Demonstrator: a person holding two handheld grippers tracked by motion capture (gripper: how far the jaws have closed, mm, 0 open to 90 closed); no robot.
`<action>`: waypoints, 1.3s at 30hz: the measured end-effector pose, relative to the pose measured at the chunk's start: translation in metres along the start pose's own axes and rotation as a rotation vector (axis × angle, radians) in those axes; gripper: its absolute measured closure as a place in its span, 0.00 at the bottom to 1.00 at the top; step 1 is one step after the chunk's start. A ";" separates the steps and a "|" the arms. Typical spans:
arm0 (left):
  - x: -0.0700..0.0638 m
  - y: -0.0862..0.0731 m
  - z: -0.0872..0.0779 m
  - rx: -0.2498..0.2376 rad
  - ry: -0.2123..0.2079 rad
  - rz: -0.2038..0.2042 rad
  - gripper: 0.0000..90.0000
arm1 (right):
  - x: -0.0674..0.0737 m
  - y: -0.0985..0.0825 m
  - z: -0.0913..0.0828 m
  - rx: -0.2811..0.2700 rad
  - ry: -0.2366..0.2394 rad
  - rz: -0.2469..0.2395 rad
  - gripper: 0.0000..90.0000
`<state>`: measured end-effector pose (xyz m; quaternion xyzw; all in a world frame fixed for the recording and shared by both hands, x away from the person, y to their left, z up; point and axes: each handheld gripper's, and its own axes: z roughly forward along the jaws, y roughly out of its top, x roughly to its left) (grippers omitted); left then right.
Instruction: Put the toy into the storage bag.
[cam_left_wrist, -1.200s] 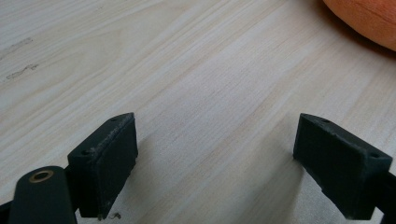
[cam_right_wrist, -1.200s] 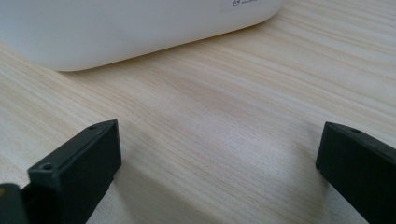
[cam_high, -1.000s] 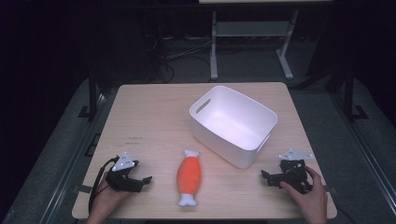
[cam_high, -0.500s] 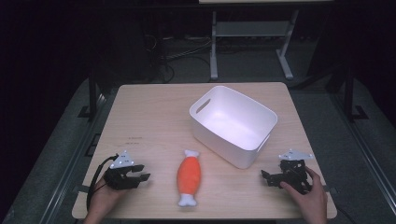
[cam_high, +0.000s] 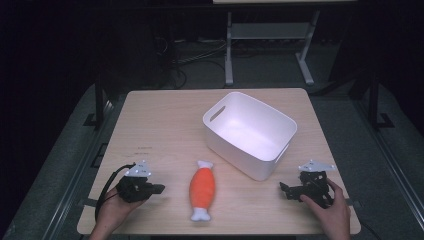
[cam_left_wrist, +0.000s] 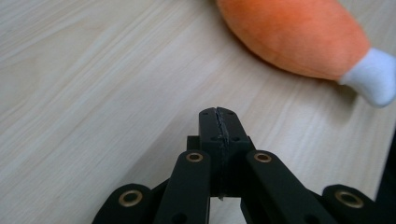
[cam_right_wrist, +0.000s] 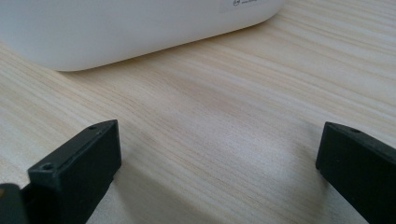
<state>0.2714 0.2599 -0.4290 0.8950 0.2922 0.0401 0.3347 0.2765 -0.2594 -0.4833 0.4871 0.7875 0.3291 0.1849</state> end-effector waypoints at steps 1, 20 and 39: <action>-0.002 0.002 0.001 0.002 -0.010 0.005 1.00 | 0.000 0.000 0.000 0.000 0.000 0.000 0.00; -0.032 0.037 0.010 0.019 -0.113 0.086 1.00 | 0.000 0.000 0.000 0.000 0.000 0.000 0.00; -0.070 0.073 0.041 0.044 -0.221 0.191 1.00 | 0.000 0.000 0.000 0.000 0.000 0.000 0.00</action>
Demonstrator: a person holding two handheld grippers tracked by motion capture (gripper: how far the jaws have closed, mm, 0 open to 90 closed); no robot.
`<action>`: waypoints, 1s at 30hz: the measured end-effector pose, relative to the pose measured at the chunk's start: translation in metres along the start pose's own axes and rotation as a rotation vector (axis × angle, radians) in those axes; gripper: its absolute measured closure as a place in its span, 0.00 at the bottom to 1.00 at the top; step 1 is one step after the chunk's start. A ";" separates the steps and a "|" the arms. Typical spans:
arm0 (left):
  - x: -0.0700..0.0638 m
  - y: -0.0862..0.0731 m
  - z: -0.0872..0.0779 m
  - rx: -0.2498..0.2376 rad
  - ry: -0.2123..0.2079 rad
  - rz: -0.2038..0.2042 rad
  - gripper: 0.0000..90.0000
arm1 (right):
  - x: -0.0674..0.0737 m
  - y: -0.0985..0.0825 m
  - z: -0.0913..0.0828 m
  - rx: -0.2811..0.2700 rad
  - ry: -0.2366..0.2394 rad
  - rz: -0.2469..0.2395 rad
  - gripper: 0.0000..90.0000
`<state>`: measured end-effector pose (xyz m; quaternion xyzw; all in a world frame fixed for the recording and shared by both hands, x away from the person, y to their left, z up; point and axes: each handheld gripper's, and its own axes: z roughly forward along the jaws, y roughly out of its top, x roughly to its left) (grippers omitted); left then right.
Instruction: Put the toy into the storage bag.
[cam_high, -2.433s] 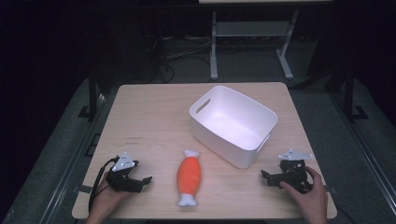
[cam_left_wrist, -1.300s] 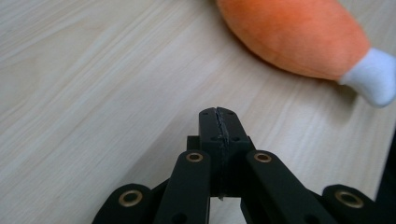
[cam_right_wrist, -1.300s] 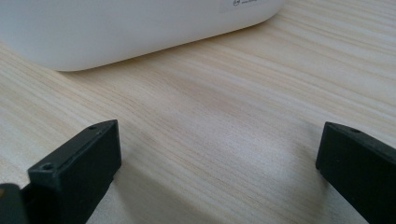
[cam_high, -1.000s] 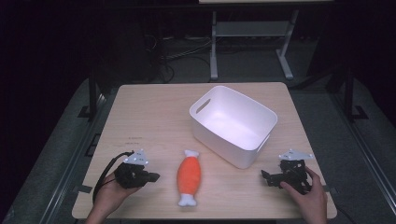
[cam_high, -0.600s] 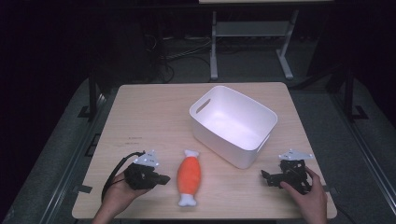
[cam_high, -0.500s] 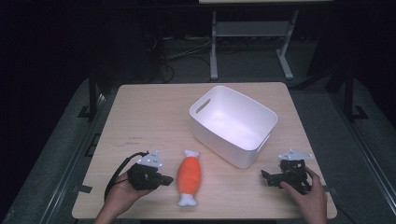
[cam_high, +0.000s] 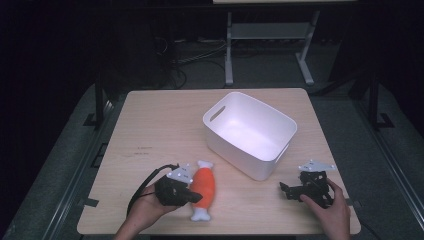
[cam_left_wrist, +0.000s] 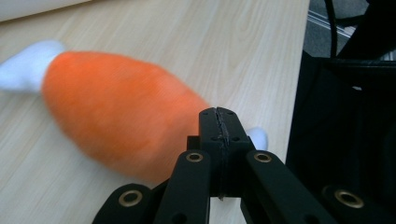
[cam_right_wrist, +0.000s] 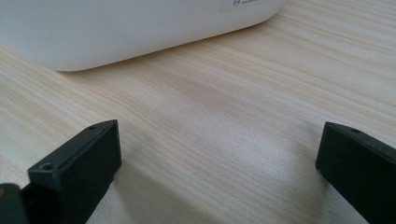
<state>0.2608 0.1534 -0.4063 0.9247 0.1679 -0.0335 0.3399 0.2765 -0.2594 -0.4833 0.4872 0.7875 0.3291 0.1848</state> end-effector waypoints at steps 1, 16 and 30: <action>0.000 0.000 0.000 0.000 0.000 0.000 1.00 | 0.000 0.000 0.000 0.000 0.000 0.000 0.00; -0.014 0.011 0.036 0.069 -0.065 0.049 1.00 | 0.000 0.000 0.000 0.000 0.000 0.000 0.00; -0.010 0.001 0.037 0.116 -0.044 0.036 1.00 | 0.000 0.000 0.000 0.000 0.000 0.000 0.00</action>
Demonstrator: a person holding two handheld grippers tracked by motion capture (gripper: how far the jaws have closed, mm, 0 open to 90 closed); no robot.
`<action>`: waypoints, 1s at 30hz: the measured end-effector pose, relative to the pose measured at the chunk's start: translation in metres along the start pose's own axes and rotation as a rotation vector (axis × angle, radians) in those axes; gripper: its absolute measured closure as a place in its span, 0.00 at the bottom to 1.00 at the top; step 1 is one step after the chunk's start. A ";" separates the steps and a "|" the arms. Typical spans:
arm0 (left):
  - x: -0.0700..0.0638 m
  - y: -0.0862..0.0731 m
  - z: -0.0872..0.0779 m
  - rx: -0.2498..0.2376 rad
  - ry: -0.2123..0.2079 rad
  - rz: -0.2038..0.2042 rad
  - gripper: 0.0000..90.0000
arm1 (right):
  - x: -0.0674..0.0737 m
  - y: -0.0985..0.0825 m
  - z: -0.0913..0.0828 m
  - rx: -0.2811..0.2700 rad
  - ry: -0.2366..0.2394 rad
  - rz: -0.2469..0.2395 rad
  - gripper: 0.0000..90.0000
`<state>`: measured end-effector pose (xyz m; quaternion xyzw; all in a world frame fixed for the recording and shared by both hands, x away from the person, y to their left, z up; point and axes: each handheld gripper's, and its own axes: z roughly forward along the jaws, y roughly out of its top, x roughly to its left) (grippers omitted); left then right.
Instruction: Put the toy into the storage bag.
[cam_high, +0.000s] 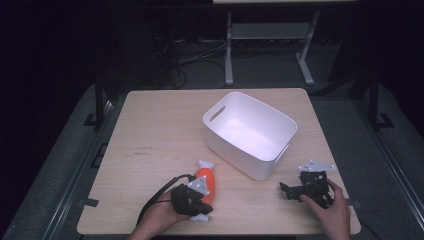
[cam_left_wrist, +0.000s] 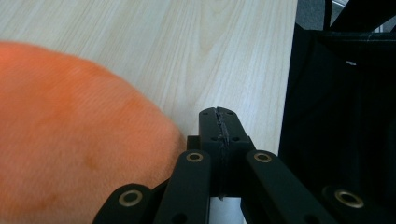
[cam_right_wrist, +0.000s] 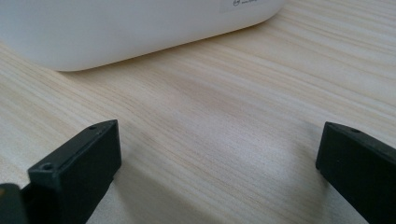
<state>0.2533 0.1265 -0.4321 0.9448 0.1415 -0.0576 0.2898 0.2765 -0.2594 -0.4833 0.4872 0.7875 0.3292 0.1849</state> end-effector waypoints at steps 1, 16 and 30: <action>0.000 -0.001 0.000 -0.002 0.003 -0.005 1.00 | 0.000 0.000 0.000 0.000 0.000 0.000 0.00; 0.009 -0.022 -0.019 -0.016 0.060 -0.069 1.00 | 0.000 0.000 0.000 0.000 0.000 -0.001 0.00; 0.017 -0.036 -0.034 -0.030 0.108 -0.112 1.00 | 0.000 0.000 0.000 0.000 0.000 0.000 0.00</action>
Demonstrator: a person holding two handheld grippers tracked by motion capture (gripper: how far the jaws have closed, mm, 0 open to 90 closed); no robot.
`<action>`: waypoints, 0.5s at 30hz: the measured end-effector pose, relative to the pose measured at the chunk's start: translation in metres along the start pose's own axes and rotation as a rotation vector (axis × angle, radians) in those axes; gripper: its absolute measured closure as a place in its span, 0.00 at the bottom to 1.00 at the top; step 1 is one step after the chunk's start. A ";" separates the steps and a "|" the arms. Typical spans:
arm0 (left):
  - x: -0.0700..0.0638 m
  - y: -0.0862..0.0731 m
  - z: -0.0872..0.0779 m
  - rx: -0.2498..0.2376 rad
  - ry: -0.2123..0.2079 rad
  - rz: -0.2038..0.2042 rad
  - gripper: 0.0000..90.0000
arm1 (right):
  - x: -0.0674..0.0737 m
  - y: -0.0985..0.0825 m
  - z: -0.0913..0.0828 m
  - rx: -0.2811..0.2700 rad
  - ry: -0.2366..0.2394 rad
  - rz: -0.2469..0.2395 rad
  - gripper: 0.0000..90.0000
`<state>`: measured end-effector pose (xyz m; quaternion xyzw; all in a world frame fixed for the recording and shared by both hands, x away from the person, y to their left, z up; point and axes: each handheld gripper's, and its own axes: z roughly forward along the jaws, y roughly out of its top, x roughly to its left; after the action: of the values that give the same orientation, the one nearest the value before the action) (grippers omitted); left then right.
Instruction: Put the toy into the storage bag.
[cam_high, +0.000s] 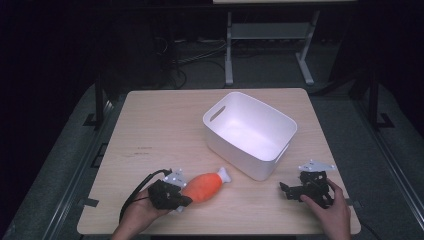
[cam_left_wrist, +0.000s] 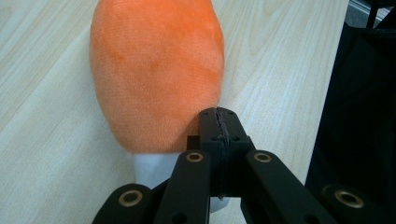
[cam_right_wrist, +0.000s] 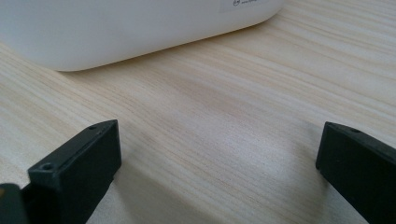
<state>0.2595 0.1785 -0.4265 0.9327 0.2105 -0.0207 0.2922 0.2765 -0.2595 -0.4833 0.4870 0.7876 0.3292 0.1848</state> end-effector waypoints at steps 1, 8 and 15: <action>0.000 0.000 -0.001 -0.001 0.000 0.001 1.00 | 0.000 0.000 0.000 0.000 0.000 0.000 0.00; -0.002 0.007 -0.012 -0.023 0.008 0.008 0.97 | 0.000 0.000 0.000 0.000 0.000 0.000 0.00; -0.002 0.017 -0.024 -0.046 0.046 -0.011 0.76 | 0.000 0.000 0.000 0.000 0.000 0.000 0.00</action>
<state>0.2628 0.1787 -0.3973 0.9247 0.2229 0.0039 0.3085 0.2765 -0.2594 -0.4833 0.4872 0.7874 0.3292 0.1848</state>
